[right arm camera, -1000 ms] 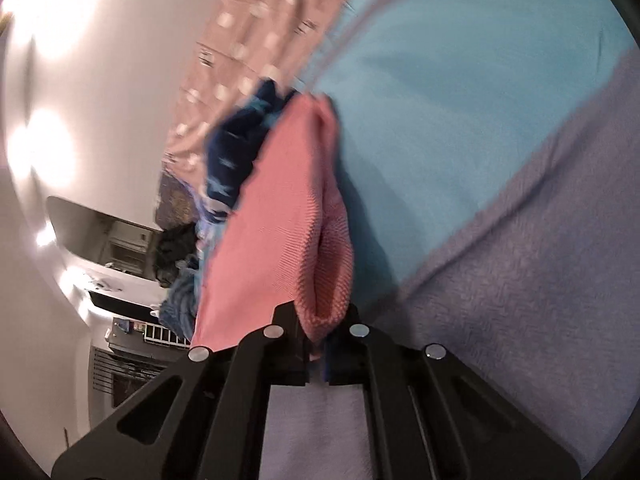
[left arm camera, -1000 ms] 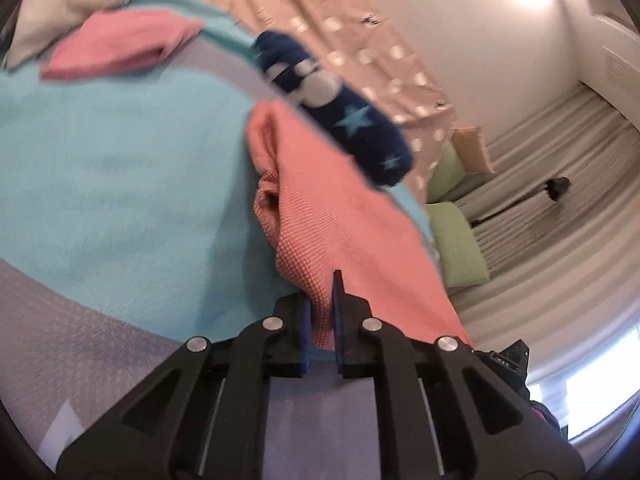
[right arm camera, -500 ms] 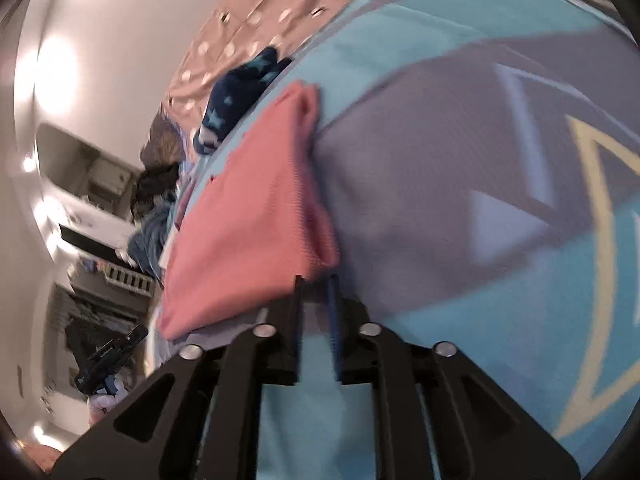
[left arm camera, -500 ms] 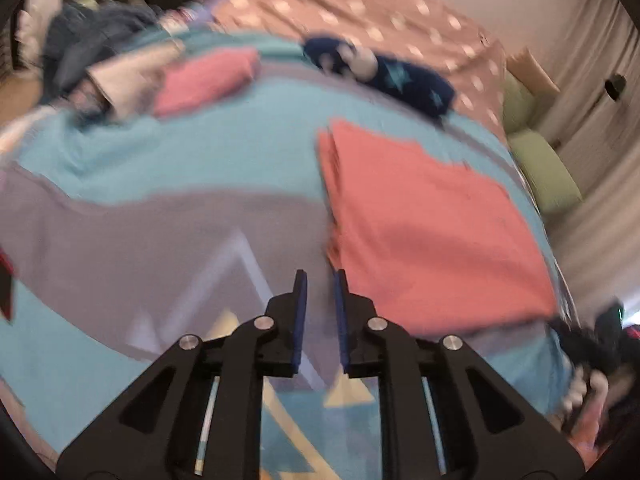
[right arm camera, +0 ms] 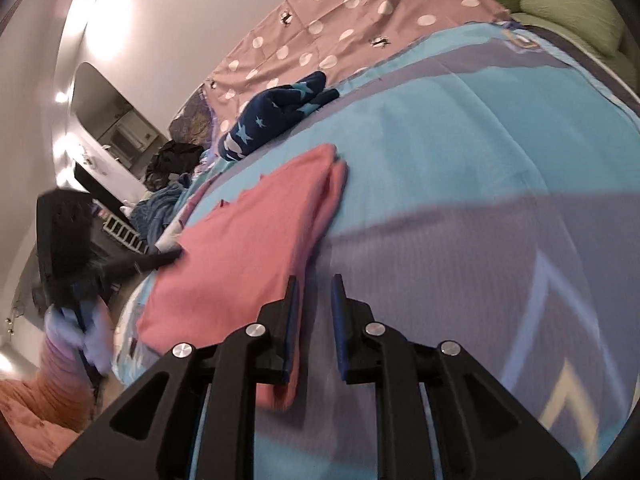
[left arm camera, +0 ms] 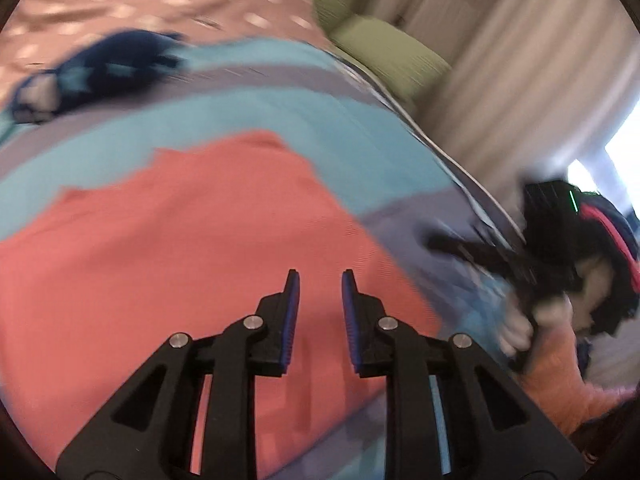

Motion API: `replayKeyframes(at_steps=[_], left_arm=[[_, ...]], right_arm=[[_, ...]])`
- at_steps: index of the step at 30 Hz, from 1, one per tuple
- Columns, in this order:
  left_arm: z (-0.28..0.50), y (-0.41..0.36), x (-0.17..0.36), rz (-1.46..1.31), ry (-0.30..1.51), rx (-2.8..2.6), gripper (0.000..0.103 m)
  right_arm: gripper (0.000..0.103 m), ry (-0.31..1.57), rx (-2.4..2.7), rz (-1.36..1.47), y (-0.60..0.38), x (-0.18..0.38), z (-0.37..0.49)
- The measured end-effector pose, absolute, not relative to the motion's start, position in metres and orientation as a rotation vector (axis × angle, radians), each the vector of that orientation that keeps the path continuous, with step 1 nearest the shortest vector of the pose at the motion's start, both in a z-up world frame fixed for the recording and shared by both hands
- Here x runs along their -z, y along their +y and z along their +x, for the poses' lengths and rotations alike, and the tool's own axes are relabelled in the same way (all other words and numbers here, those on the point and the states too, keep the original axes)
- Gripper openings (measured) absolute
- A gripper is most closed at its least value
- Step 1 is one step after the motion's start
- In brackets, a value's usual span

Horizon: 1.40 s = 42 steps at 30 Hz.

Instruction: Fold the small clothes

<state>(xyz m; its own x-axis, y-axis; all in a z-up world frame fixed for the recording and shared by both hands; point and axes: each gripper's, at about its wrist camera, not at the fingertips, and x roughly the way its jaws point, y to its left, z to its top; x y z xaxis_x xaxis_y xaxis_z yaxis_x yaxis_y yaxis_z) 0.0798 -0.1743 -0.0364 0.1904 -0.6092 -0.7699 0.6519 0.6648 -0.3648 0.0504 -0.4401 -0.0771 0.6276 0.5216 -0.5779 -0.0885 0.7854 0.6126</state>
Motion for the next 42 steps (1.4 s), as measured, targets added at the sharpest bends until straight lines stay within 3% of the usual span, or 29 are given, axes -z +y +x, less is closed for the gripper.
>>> replayKeyframes(at_steps=[4,9,12,14,15,16,19,26,32,34,38,39,40,42], left_arm=[[0.042,-0.223,0.061,0.16,1.111,1.047,0.024],[0.024,-0.229,0.083,0.197,1.17,1.079,0.032],[0.023,-0.224,0.083,0.179,1.174,1.082,0.032],[0.02,-0.225,0.082,0.21,1.158,1.088,0.034],[0.018,-0.227,0.083,0.226,1.151,1.092,0.035],[0.019,-0.232,0.086,0.24,1.142,1.097,0.036],[0.015,-0.241,0.091,0.239,1.13,1.114,0.036],[0.016,-0.23,0.089,0.181,1.14,1.165,0.036],[0.029,-0.228,0.094,0.139,1.15,1.183,0.036],[0.029,-0.229,0.097,0.134,1.15,1.181,0.037],[0.031,-0.224,0.097,0.138,1.14,1.177,0.04],[0.03,-0.224,0.098,0.143,1.138,1.177,0.04],[0.031,-0.223,0.099,0.148,1.138,1.178,0.04],[0.029,-0.227,0.1,0.154,1.14,1.179,0.04]], right_arm=[[0.016,0.889,-0.416,0.57,-0.449,0.077,0.107],[0.017,0.998,-0.475,0.491,-0.433,0.096,0.16],[0.03,1.036,-0.484,0.43,-0.419,0.108,0.176],[0.03,1.033,-0.504,0.427,-0.413,0.112,0.183],[0.024,1.023,-0.504,0.422,-0.41,0.112,0.186],[0.003,1.013,-0.497,0.412,-0.407,0.111,0.189],[0.002,0.916,-0.427,0.416,-0.41,0.101,0.196],[0.0,0.906,-0.351,0.553,-0.449,0.117,0.197],[0.006,0.898,-0.421,0.52,-0.458,0.095,0.157],[0.026,0.928,-0.434,0.488,-0.449,0.098,0.16],[0.032,0.988,-0.46,0.5,-0.427,0.114,0.184],[0.031,0.986,-0.463,0.512,-0.421,0.118,0.193],[0.002,0.974,-0.428,0.498,-0.417,0.12,0.202],[0.002,0.955,-0.36,0.477,-0.415,0.125,0.214]])
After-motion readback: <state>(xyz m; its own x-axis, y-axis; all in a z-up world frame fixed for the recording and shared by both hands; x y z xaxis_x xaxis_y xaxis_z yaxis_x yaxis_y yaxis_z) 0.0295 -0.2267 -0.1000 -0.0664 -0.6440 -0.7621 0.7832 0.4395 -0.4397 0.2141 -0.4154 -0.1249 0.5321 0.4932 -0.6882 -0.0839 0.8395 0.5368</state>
